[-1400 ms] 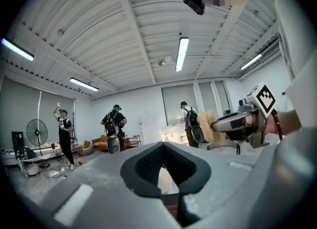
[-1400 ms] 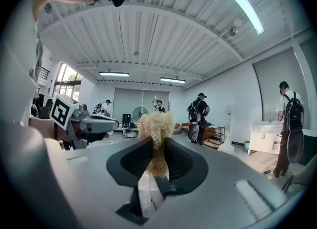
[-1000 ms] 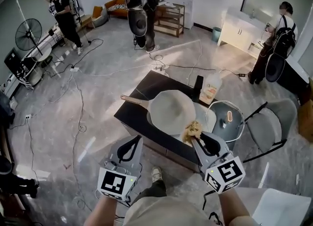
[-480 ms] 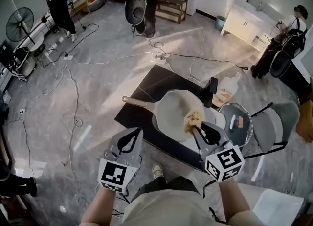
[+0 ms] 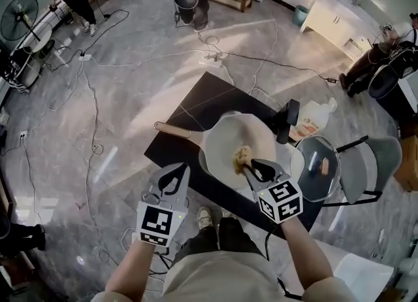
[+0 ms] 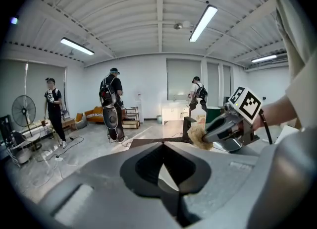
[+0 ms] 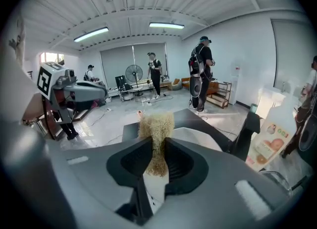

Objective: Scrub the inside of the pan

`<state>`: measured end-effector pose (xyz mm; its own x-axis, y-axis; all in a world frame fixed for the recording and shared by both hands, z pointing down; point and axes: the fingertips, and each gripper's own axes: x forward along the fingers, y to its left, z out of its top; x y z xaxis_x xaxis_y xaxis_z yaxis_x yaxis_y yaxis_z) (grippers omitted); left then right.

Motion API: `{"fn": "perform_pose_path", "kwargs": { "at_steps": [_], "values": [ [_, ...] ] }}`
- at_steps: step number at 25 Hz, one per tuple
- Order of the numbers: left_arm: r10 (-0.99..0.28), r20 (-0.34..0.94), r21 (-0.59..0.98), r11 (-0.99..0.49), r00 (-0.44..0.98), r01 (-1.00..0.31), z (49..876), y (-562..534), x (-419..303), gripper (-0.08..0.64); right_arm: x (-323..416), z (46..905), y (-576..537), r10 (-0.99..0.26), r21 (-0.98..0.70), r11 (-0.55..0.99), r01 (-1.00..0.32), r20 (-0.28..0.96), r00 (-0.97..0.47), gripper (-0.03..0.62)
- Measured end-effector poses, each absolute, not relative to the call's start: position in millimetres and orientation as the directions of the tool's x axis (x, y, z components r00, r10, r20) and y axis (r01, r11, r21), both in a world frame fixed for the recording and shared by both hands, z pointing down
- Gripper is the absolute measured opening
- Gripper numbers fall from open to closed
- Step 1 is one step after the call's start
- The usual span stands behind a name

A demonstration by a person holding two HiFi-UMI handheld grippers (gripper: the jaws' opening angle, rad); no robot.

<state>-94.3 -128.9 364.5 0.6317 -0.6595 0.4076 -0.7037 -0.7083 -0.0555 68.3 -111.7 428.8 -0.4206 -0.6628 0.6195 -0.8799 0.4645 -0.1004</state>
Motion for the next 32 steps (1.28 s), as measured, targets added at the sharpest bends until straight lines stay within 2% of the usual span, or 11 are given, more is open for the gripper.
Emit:
{"fn": "perform_pose_path", "kwargs": {
  "at_steps": [9, 16, 26, 32],
  "values": [
    [-0.607, 0.528, 0.051, -0.676, 0.594, -0.735, 455, -153, -75, 0.002, 55, 538, -136, -0.433, -0.287, 0.519, -0.805, 0.724, -0.537, 0.081],
    [-0.584, 0.595, 0.082, -0.64, 0.552, -0.764, 506, -159, -70, 0.002, 42, 600, -146, -0.289, -0.329, 0.577, -0.748, 0.774, -0.564, 0.08],
    [-0.521, 0.669, 0.128, -0.622, 0.53, -0.772, 569, -146, -58, 0.002, 30, 653, -127, -0.071, -0.362, 0.684, -0.633, 0.831, -0.551, 0.078],
    [-0.515, 0.695, 0.113, -0.611, 0.502, -0.783, 586, -142, -64, 0.003, 15, 663, -124, -0.019, -0.41, 0.7, -0.585, 0.808, -0.589, 0.078]
  ]
}}
